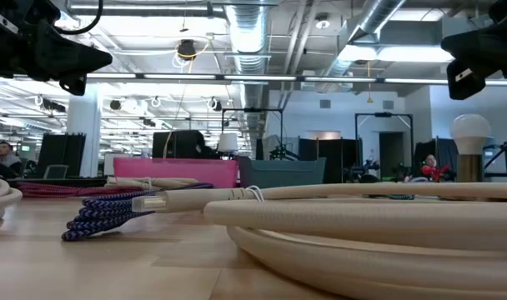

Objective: Pick & Place USB Port

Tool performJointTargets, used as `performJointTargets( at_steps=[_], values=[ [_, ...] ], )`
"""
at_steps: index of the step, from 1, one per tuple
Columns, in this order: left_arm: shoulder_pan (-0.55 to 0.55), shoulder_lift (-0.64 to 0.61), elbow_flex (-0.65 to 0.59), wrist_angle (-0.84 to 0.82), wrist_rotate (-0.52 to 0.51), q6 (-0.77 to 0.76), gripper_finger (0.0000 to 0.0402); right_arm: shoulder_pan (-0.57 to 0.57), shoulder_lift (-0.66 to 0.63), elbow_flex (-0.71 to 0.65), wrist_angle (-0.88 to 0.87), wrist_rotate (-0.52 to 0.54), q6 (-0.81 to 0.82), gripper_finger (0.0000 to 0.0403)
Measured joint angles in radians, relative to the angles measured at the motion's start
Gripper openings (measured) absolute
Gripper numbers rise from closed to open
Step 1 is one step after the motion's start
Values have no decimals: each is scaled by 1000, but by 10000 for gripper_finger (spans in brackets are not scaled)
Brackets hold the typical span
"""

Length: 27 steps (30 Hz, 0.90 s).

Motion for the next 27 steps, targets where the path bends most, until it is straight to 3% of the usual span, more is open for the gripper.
performJointTargets(
  at_steps=[10, 15, 27],
  values=[
    [0, 0, 0, 0, 0, 0, 17, 0, 0, 0, 0, 0, 0, 0],
    [1, 0, 0, 0, -8, 104, 17, 0, 0, 0, 0, 0, 0, 0],
    [1, 0, 0, 0, -8, 102, 17, 0, 0, 0, 0, 0, 0, 0]
  ],
)
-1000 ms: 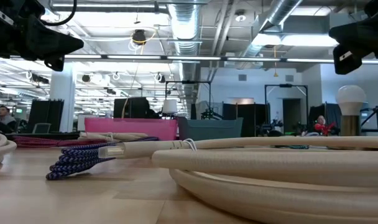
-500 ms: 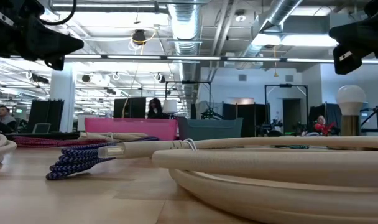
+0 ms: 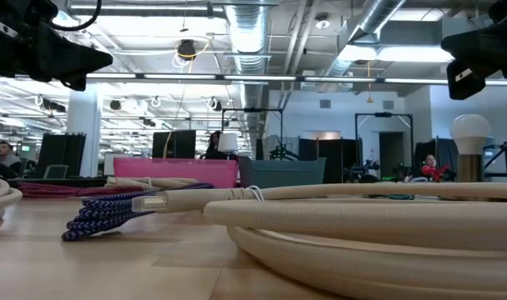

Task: Pick & Place USB Port
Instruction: Put the black blue charger cable into the blue bin

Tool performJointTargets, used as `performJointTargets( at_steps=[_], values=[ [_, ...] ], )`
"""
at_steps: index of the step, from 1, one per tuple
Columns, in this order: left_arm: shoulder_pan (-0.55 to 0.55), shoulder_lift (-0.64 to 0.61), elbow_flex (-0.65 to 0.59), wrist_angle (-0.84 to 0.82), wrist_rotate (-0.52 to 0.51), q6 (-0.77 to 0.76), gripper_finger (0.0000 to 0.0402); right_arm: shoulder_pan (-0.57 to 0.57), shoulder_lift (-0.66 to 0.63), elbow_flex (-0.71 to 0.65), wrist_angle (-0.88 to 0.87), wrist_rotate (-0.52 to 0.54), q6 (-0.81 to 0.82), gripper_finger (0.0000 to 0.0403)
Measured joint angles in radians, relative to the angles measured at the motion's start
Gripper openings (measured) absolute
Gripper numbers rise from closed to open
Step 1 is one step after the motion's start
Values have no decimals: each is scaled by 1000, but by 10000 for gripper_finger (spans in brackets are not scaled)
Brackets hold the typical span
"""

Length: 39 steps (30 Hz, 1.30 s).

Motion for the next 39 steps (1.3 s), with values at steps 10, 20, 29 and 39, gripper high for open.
performJointTargets(
  at_steps=[10, 20, 29, 39],
  values=[
    [0, 0, 0, 13, 0, 0, 17, 0, 0, 0, 0, 0, 0, 0],
    [0, 0, 0, 15, 0, 0, 17, 0, 0, 0, 0, 0, 0, 0],
    [0, 0, 0, 150, 0, -53, 17, 0, 0, 0, 89, 0, 0, 0],
    [0, 0, 0, 320, 11, -138, 17, 0, 0, 0, 271, 14, 48, 0]
  ],
)
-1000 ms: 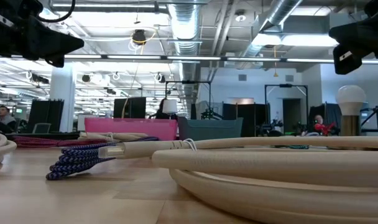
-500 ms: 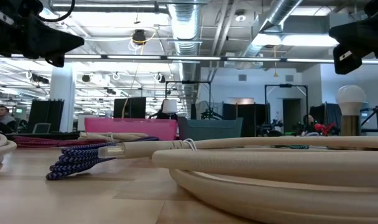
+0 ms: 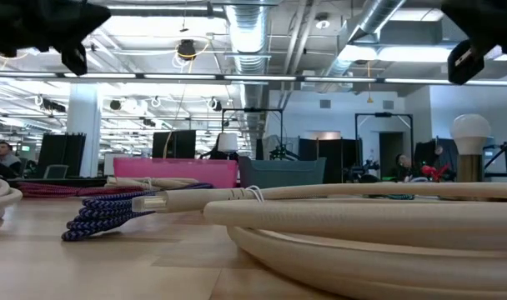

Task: Pick & Place USB Port
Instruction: Put the black blue charger cable into the blue bin

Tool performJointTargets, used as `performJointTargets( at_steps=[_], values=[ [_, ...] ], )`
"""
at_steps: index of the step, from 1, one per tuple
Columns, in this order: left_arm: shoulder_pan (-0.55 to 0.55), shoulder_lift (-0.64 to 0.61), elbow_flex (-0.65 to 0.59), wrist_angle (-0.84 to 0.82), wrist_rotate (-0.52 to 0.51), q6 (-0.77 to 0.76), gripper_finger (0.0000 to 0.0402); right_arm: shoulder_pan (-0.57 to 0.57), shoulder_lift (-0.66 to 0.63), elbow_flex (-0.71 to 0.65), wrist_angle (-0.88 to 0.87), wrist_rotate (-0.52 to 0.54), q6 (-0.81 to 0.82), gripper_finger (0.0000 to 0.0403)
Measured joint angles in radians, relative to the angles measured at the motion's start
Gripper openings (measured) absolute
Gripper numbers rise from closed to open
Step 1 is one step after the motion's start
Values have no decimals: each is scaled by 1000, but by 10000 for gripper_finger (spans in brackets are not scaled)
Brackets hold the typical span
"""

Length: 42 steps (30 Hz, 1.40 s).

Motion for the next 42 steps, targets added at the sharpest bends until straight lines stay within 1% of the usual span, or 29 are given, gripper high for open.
performJointTargets(
  at_steps=[1, 3, 5, 8, 11, 15, 19, 24, 28, 31, 37, 42],
  values=[
    [0, 0, 0, 18, 0, -24, 17, 0, 0, 3, 21, 13, 30, 0],
    [0, 0, 0, 28, -4, -67, 17, 0, 1, 19, 4, 25, 77, 0],
    [0, 0, 0, 28, -24, -97, 17, 0, 1, 44, 0, 43, 83, 0],
    [0, 1, 3, 33, -82, -145, 17, 0, -1, 73, 0, 102, 69, 0],
    [0, 17, 26, 35, -116, -152, 17, 1, 0, 113, -50, 160, 68, 0],
    [0, 90, 73, 33, -171, -150, 17, 3, 1, 173, -162, 229, 127, 0],
    [0, 208, 133, 31, -215, -148, 17, 2, 41, 221, -253, 291, 214, 0],
    [0, 357, 215, 31, -254, -147, 17, 2, 160, 269, -274, 381, 259, 0],
    [0, 433, 255, 30, -294, -140, 17, 2, 277, 324, -274, 477, 259, 0],
    [0, 453, 272, 32, -311, -140, 17, 2, 368, 384, -293, 552, 259, 0],
    [0, 451, 289, 32, -312, -140, 17, -10, 531, 527, -392, 665, 259, 0],
    [0, 451, 296, 32, -311, -140, 17, -65, 597, 631, -510, 666, 274, 0]
  ],
)
